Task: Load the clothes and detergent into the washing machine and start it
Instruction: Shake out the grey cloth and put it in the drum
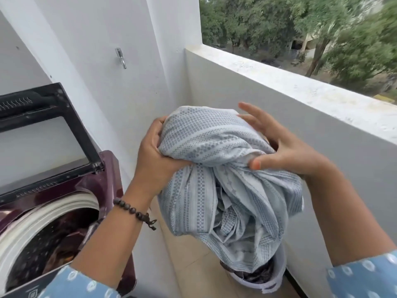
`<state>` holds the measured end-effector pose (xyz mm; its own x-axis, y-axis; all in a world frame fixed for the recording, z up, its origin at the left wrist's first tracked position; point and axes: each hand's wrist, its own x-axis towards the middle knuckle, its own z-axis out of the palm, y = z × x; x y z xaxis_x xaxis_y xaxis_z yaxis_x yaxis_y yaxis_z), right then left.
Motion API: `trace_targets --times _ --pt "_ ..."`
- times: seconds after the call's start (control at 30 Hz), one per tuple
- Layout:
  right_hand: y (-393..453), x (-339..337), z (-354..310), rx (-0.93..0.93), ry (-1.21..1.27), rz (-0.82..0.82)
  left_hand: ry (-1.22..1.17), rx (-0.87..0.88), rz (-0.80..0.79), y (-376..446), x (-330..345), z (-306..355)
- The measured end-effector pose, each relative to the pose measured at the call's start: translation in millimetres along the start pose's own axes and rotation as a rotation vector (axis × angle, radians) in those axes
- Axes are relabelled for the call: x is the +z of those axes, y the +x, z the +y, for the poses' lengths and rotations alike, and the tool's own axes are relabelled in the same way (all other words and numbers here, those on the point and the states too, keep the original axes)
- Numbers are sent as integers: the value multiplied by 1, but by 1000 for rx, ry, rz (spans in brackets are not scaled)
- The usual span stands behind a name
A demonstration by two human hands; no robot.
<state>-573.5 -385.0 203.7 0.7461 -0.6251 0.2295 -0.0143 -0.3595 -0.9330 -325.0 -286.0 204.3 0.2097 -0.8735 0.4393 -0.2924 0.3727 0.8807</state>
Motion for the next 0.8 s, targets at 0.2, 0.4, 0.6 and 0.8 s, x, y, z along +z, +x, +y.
trace_targets --times 0.2,0.4,0.6,0.8 --pt "-19 -7 45 163 141 -127 -191 -39 164 4 -13 6" --pt "-5 27 63 190 228 -54 -248 -95 230 -6 -28 0" --pt "26 55 54 36 395 71 -316 -211 182 -25 -68 1" --pt "64 91 37 -52 470 74 -316 -252 223 -48 -109 0"
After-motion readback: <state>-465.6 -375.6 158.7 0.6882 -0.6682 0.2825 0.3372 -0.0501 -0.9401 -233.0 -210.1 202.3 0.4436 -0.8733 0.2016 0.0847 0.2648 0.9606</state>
